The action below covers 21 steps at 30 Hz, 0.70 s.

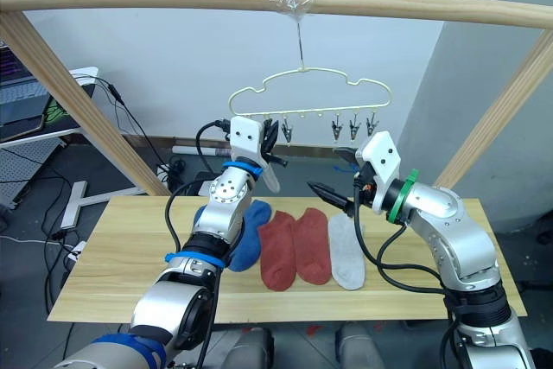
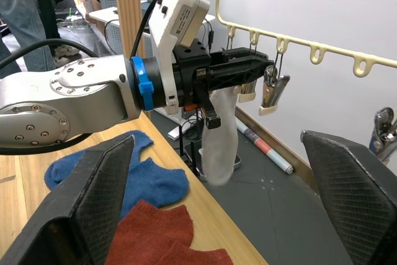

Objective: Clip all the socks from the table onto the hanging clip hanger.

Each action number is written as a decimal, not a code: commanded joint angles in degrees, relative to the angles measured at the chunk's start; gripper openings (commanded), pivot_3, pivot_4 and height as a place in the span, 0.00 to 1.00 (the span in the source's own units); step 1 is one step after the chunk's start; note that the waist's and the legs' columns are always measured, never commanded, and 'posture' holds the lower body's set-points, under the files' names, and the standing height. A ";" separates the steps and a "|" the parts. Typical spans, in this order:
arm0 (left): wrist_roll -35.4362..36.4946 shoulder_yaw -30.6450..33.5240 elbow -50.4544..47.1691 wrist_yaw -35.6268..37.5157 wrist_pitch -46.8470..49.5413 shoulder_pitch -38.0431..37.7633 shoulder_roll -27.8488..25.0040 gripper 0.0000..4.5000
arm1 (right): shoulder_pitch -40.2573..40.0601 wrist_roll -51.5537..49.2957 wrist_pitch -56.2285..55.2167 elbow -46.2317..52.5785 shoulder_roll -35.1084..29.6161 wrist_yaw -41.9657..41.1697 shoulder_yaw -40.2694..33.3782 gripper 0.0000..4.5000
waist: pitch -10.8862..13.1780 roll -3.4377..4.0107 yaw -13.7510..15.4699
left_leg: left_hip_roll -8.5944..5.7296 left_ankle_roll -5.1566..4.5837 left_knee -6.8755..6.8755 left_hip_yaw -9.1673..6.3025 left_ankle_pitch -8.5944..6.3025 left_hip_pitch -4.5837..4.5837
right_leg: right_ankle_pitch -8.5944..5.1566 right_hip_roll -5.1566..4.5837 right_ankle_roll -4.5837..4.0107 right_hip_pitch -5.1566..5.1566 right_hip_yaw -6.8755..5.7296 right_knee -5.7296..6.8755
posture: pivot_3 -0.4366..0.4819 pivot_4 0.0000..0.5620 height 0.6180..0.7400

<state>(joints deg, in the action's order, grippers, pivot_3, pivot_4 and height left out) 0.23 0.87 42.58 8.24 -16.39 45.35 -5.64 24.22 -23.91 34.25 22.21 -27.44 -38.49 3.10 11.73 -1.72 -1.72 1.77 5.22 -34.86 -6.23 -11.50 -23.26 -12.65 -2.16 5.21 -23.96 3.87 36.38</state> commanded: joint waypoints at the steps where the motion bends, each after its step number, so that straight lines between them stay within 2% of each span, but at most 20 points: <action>1: 0.71 0.32 -2.64 1.45 0.55 0.60 -0.53 0.04 | -1.18 2.72 -1.24 -1.19 0.07 1.41 1.84 1.00 | 0.00 0.00 0.00 | 0.00 0.00 0.00 0.00 0.00 0.00 | 0.00 0.00 0.00 0.00 0.00 0.00 | 0.47 0.33 1.00; 5: 2.09 0.37 -6.70 4.28 5.18 -0.96 -1.44 0.04 | -3.67 10.15 -3.13 -8.16 -0.25 3.72 6.98 1.00 | 0.00 0.00 -0.02 | 0.00 0.00 -0.01 0.01 0.00 0.02 | 0.00 0.00 -0.01 0.00 0.01 0.03 | 0.48 0.33 1.00; 9: 10.29 2.14 -19.19 11.75 22.22 -5.15 -4.10 0.04 | -3.55 16.36 -11.77 -27.36 4.50 6.28 10.61 1.00 | 0.01 0.01 -0.18 | -0.01 0.00 -0.02 0.08 0.00 0.15 | -0.07 0.00 -0.11 -0.05 0.12 0.38 | 0.50 0.33 1.00; 14: 15.37 3.96 -30.79 13.78 35.76 -8.23 -7.23 0.04 | -1.55 19.76 -19.34 -41.19 6.63 5.06 11.39 1.00 | 0.08 0.12 -0.35 | -0.01 -0.09 -0.01 0.07 0.07 0.31 | -0.12 0.04 -0.17 -0.05 0.13 0.62 | 0.54 0.34 1.00; 21: 16.38 3.56 -38.78 13.71 42.33 -11.02 -9.07 0.04 | 2.67 24.86 -28.21 -59.72 7.44 2.45 13.06 1.00 | 0.07 0.12 -0.05 | -0.01 -0.14 -0.03 0.04 0.13 0.45 | -0.09 0.05 -0.12 0.15 0.10 0.57 | 0.59 0.32 1.00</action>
<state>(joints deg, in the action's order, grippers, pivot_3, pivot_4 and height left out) 16.09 4.47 6.35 21.97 25.11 34.33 -14.42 26.04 0.09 8.36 -35.84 -20.25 -35.04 16.09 11.80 -1.61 -1.77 1.77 5.09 -34.88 -6.20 -11.37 -22.81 -12.73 -2.11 5.08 -23.80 3.98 36.94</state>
